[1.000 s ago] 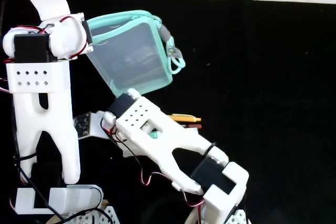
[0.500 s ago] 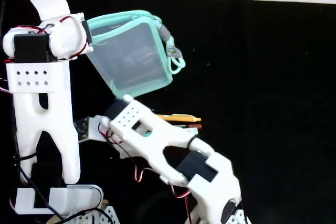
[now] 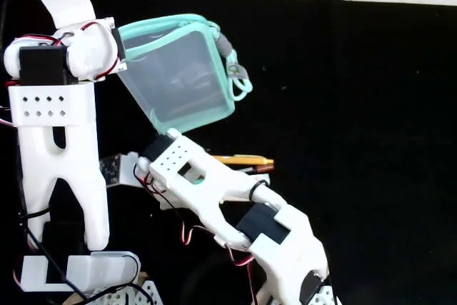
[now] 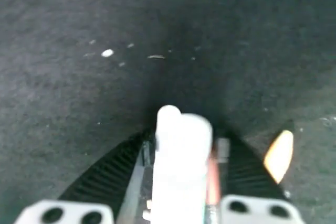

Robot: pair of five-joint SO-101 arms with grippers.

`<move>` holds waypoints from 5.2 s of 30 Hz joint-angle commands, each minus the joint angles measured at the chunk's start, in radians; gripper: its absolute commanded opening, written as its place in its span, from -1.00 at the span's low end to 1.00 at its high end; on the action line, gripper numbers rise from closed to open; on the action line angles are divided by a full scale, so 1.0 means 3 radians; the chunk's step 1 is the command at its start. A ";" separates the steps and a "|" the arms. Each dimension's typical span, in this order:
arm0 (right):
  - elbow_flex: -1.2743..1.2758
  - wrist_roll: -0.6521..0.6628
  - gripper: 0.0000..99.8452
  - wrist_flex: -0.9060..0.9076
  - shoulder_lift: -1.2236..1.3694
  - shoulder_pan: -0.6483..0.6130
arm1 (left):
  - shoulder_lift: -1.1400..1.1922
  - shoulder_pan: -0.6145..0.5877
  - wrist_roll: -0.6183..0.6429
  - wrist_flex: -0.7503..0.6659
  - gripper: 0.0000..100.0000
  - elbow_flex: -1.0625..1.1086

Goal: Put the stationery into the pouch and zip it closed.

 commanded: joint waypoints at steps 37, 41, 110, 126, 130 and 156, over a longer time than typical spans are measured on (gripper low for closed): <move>0.0038 -0.1376 -0.99 0.0054 -0.1987 0.1153 | 0.0049 -0.0013 -0.0020 0.0015 -0.99 0.0115; 0.0028 -0.1427 -0.99 0.0161 -0.2294 0.1240 | 0.0049 -0.0003 -0.0020 0.0015 -0.99 0.0115; -0.5997 -0.2179 -0.99 -0.0049 0.0125 0.1031 | 0.0043 0.0125 -0.0020 0.0010 -0.99 0.0315; -0.5997 -0.2199 -0.99 0.0575 0.0335 0.1046 | 0.0043 0.0125 -0.0020 0.0005 -0.99 0.0330; -0.5997 -0.2199 -0.99 0.0647 0.0340 0.1000 | 0.0043 0.0125 -0.0020 0.0005 -0.99 0.0330; -0.5997 -0.2199 -0.44 0.1025 0.0309 0.0882 | 0.0043 0.0115 -0.0020 0.0005 -0.99 0.0330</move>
